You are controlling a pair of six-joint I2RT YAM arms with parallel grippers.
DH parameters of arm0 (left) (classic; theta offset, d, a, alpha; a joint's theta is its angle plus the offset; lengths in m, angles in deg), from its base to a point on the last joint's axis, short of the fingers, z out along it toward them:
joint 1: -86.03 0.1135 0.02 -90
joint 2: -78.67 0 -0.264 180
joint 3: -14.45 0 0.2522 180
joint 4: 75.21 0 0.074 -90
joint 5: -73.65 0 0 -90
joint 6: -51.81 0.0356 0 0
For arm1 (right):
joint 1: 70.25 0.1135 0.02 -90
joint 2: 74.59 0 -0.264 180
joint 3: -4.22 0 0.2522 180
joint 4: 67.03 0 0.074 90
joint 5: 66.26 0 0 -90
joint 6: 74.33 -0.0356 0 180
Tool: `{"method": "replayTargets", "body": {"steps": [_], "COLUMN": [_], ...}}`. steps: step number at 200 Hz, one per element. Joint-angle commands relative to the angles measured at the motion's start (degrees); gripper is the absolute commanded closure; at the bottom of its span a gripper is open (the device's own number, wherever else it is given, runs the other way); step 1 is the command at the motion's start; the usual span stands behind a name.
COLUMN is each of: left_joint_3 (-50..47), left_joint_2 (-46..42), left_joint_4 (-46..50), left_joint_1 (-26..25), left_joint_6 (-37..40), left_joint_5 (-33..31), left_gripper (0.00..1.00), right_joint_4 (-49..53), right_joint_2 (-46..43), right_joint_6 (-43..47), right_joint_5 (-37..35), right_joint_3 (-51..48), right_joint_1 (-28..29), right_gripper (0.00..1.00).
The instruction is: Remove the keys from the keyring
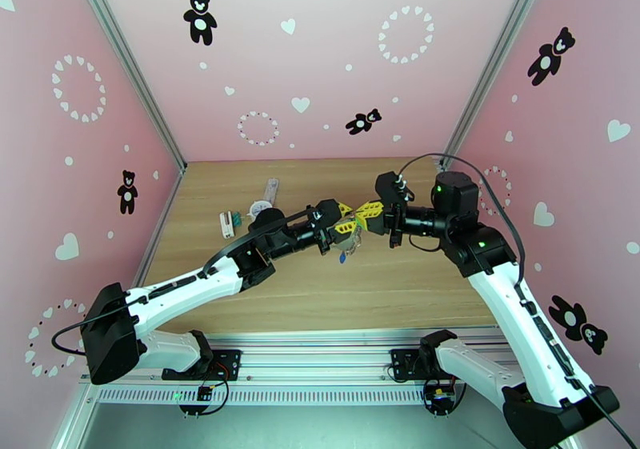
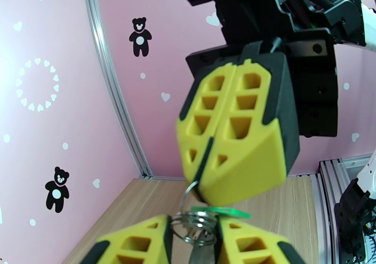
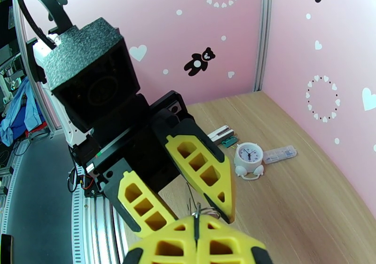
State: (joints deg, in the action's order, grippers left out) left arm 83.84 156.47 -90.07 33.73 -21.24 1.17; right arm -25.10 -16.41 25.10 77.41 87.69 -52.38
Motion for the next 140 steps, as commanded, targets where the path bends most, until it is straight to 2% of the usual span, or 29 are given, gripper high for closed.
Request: {"method": "replayTargets", "body": {"steps": [1, 81, 140], "left_joint_3": [-0.8, -0.3, 1.6], "left_joint_2": [-0.6, -1.7, -1.7], "left_joint_4": [-1.0, -0.6, 2.1], "left_joint_1": [-0.1, 0.7, 1.2], "left_joint_6": [0.4, -1.5, -1.2], "left_joint_5": [-1.4, 1.2, 3.5], "left_gripper": [0.72, 0.76, 0.76], "right_joint_4": [-0.4, 3.7, 7.7], "right_joint_2": [-1.1, -1.2, -1.2], "right_joint_6": [0.3, 4.2, 8.9], "right_joint_5": [1.2, -0.2, -7.3], "right_joint_3": [0.1, 1.2, 2.1], "right_joint_1": [-0.3, 0.9, 5.3], "right_gripper": [1.00, 1.00, 1.00]}}
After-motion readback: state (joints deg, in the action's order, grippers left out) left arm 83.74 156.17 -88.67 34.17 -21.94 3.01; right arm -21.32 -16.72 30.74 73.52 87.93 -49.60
